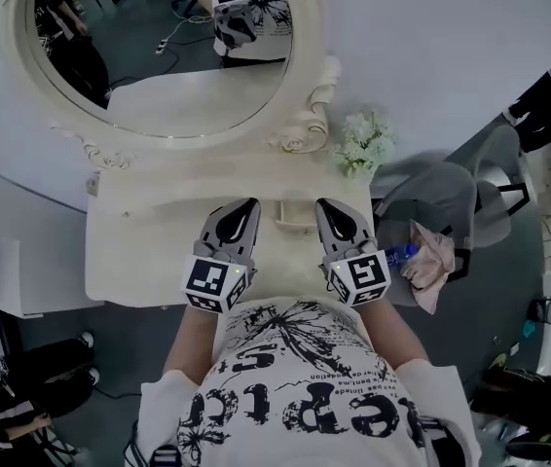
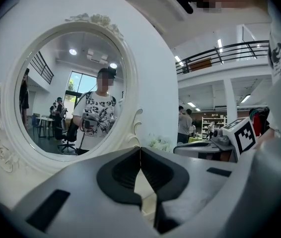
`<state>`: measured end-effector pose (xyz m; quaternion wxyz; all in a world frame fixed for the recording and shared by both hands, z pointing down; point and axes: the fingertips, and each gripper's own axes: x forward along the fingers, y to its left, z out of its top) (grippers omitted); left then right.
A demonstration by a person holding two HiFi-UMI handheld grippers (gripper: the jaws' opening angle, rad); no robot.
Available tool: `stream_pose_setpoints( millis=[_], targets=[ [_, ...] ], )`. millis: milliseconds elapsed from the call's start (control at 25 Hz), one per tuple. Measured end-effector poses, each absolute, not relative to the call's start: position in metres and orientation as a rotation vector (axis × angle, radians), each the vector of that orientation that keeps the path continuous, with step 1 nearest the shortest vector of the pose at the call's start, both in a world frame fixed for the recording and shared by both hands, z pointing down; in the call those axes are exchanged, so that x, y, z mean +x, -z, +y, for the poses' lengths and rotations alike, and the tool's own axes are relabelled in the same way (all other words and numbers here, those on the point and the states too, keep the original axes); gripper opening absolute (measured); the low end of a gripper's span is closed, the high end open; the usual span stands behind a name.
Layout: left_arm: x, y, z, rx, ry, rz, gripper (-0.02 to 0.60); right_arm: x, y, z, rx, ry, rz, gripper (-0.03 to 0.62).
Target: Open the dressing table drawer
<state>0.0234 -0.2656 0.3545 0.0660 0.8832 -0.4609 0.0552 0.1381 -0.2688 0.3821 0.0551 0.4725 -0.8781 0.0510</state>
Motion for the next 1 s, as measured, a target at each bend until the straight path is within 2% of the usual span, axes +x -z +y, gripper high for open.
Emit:
stream_pose_setpoints(
  millis=[1000],
  targets=[
    [0.04,-0.367,-0.246,2.657,-0.238,-1.379,0.02,0.143,-0.381,-0.253,1.441,-0.14,-2.671,0.017]
  ],
)
